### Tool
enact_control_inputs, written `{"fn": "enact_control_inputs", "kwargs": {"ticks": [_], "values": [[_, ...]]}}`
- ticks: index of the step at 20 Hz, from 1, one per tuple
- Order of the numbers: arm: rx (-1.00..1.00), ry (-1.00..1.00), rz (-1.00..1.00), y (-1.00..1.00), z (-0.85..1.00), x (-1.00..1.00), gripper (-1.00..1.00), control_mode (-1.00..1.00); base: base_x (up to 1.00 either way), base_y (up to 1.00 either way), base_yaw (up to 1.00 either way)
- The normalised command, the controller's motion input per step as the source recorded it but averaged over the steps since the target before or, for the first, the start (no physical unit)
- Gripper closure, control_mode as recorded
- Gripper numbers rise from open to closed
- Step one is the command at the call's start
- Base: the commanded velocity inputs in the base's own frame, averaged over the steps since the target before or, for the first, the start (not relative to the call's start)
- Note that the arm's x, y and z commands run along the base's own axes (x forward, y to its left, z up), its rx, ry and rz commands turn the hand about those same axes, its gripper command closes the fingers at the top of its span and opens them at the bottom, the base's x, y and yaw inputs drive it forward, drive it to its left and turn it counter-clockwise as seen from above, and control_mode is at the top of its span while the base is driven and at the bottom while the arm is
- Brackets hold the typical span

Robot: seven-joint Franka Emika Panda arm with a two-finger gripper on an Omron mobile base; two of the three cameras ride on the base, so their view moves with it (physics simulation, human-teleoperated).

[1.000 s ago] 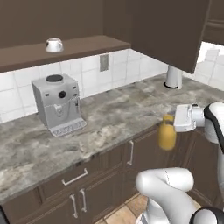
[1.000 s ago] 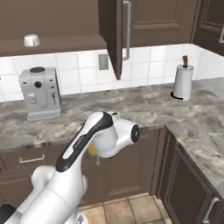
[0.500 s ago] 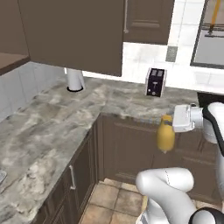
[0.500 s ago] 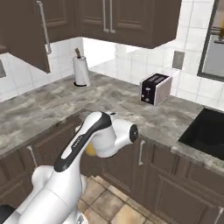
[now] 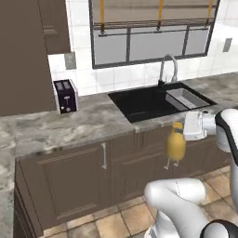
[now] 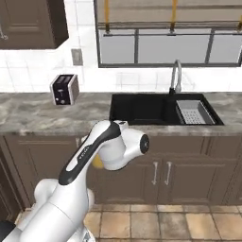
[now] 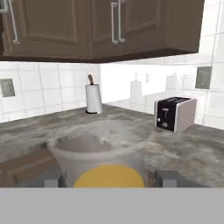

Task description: There is a tray on the dining counter. Grab the cup, mug, and pitcher and place them on the tray. The pitcher may be placed next to the tray if it cannot fit the tray.

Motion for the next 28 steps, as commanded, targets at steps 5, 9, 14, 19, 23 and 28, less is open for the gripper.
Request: {"fn": "enact_control_inputs", "kwargs": {"ticks": [5, 9, 14, 19, 23, 28], "values": [[0.00, 0.00, 0.00, 0.00, 0.00, 0.00, 1.00, 1.00, 0.00, 0.08, -1.00], [0.00, 0.00, 0.00, 0.00, 0.00, 0.00, 1.00, 1.00, 0.00, 0.08, -1.00], [0.00, 0.00, 0.00, 0.00, 0.00, 0.00, 1.00, 1.00, 0.00, 0.08, -1.00], [0.00, 0.00, 0.00, 0.00, 0.00, 0.00, 1.00, 1.00, 0.00, 0.08, -1.00], [0.00, 0.00, 0.00, 0.00, 0.00, 0.00, 1.00, 1.00, 0.08, 0.10, -0.88], [0.00, 0.00, 0.00, 0.00, 0.00, 0.00, 1.00, 1.00, 0.28, 0.14, -0.48]]}}
